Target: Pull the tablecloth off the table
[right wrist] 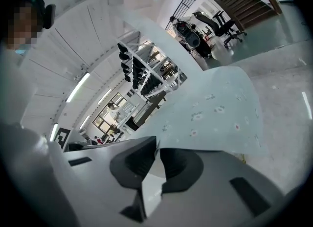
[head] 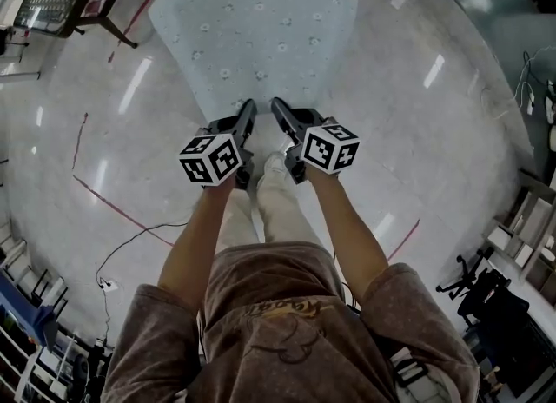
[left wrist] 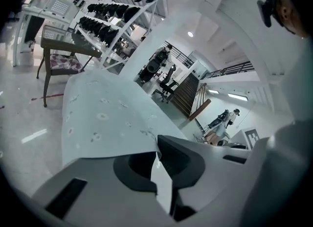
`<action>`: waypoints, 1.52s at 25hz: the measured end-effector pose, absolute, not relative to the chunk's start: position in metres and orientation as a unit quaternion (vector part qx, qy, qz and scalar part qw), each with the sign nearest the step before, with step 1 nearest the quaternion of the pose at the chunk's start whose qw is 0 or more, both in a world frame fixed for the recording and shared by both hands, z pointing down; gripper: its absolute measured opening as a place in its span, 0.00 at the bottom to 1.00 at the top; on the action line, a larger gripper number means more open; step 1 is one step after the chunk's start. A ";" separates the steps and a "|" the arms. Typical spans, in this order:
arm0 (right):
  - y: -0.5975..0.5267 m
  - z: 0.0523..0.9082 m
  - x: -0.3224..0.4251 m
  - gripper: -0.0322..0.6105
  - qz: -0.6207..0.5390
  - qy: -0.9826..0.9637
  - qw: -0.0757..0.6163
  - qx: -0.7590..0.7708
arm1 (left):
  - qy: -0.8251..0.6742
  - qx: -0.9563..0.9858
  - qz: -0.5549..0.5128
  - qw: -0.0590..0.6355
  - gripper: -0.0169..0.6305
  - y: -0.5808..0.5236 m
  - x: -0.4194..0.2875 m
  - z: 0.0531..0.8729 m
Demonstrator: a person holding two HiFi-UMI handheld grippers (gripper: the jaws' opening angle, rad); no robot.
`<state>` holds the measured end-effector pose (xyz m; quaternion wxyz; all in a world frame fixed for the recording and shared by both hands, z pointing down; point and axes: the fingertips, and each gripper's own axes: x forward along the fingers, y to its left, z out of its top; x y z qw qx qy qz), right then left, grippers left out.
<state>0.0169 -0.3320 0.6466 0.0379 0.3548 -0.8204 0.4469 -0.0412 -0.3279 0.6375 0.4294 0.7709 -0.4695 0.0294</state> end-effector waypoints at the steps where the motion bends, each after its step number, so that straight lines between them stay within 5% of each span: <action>1: -0.333 0.641 0.016 0.10 0.446 -0.821 0.038 0.354 | -0.471 0.772 0.035 0.425 0.07 -0.329 -0.041 0.632; 21: -0.319 0.523 0.011 0.11 0.402 -0.845 0.007 0.353 | -0.473 0.791 0.020 0.388 0.07 -0.316 -0.048 0.512; 38: -0.306 0.454 0.015 0.09 0.281 -0.892 0.011 0.354 | -0.498 0.819 0.002 0.285 0.07 -0.300 -0.039 0.443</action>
